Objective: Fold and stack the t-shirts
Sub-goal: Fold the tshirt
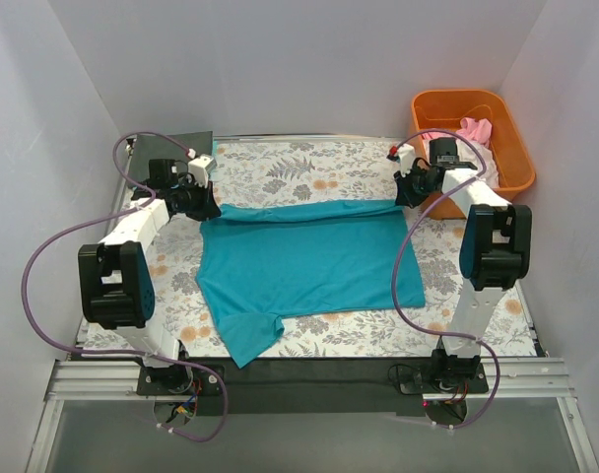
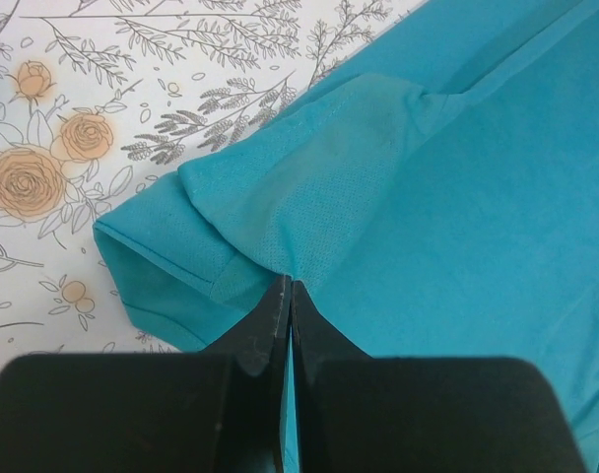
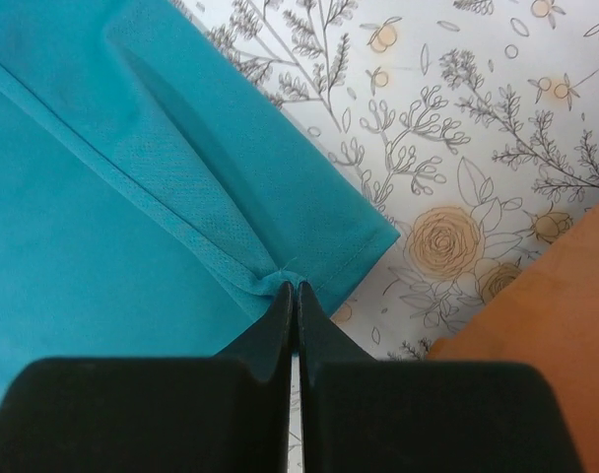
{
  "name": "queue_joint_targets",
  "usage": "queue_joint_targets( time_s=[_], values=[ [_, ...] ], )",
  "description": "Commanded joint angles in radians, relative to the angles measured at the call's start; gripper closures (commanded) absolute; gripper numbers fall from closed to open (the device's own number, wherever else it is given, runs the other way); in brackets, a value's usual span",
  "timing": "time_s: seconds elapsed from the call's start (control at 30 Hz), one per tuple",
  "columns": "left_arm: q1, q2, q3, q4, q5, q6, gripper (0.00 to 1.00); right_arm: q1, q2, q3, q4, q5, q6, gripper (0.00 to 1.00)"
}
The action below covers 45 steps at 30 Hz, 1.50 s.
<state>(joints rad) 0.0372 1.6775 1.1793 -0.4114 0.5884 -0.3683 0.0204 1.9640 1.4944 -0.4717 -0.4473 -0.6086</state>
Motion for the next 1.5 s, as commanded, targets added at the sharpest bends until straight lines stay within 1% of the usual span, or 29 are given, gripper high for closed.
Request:
queue_joint_targets(
  time_s=[0.0, 0.2, 0.23, 0.27, 0.3, 0.33, 0.4, 0.43, 0.47, 0.53, 0.6, 0.7, 0.73, 0.77, 0.8, 0.87, 1.0, 1.13, 1.4, 1.47],
  values=[
    [0.003, -0.082, -0.035, -0.009, 0.025, 0.04, 1.0, -0.007, -0.094, -0.037, -0.007, 0.009, -0.103, 0.99],
    [0.003, -0.049, -0.096, -0.004, 0.016, 0.066, 1.0, -0.002, -0.063, -0.069, -0.013, 0.033, -0.146, 0.99],
    [0.0, -0.036, -0.104, -0.006, 0.01, 0.071, 1.0, 0.0, -0.059, -0.074, -0.016, 0.036, -0.154, 0.93],
    [-0.002, -0.026, -0.104, -0.012, 0.004, 0.086, 0.97, 0.001, -0.054, -0.08, -0.019, 0.045, -0.172, 0.86],
    [-0.003, -0.015, -0.101, -0.039, -0.001, 0.103, 0.94, 0.003, -0.056, -0.086, -0.03, 0.048, -0.183, 0.83],
    [-0.005, 0.0, -0.098, -0.052, -0.005, 0.115, 0.92, 0.006, -0.057, -0.101, -0.033, 0.051, -0.195, 0.77],
    [-0.003, 0.008, -0.086, -0.087, -0.009, 0.147, 0.84, 0.007, -0.077, -0.117, -0.048, 0.064, -0.227, 0.67],
    [-0.003, 0.004, -0.083, -0.098, -0.009, 0.153, 0.8, 0.007, -0.085, -0.132, -0.053, 0.067, -0.235, 0.52],
    [-0.003, -0.001, -0.064, -0.107, -0.003, 0.161, 0.74, 0.007, -0.106, -0.138, -0.057, 0.068, -0.241, 0.47],
    [-0.003, -0.007, -0.041, -0.135, 0.008, 0.169, 0.68, 0.009, -0.123, -0.145, -0.067, 0.067, -0.253, 0.4],
    [-0.006, -0.009, 0.002, -0.135, 0.021, 0.137, 0.61, 0.01, -0.139, -0.134, -0.071, 0.061, -0.249, 0.4],
    [-0.023, 0.028, 0.055, -0.106, -0.024, 0.085, 0.57, 0.021, -0.129, -0.097, -0.084, 0.048, -0.224, 0.48],
    [-0.023, 0.039, 0.062, -0.089, -0.041, 0.053, 0.57, 0.027, -0.122, -0.085, -0.09, 0.047, -0.211, 0.52],
    [-0.057, 0.047, 0.065, -0.067, -0.061, 0.036, 0.57, 0.032, -0.103, -0.074, -0.096, 0.048, -0.206, 0.54],
    [-0.065, 0.069, 0.069, -0.037, -0.093, 0.028, 0.57, 0.035, -0.093, -0.056, -0.099, 0.048, -0.2, 0.55],
    [-0.095, 0.103, 0.101, -0.026, -0.13, 0.013, 0.57, 0.044, -0.065, -0.039, -0.113, 0.047, -0.192, 0.57],
    [-0.115, 0.183, 0.147, -0.011, -0.177, -0.009, 0.58, 0.058, -0.033, -0.017, -0.117, 0.055, -0.186, 0.56],
    [-0.12, 0.243, 0.184, -0.009, -0.203, 0.002, 0.57, 0.067, -0.004, -0.016, -0.119, 0.067, -0.187, 0.52],
    [-0.134, 0.281, 0.206, -0.02, -0.223, 0.025, 0.55, 0.081, 0.045, -0.034, -0.133, 0.104, -0.207, 0.53],
    [-0.132, 0.28, 0.21, -0.017, -0.232, 0.022, 0.55, 0.081, 0.049, -0.043, -0.134, 0.113, -0.217, 0.55]
  ],
)
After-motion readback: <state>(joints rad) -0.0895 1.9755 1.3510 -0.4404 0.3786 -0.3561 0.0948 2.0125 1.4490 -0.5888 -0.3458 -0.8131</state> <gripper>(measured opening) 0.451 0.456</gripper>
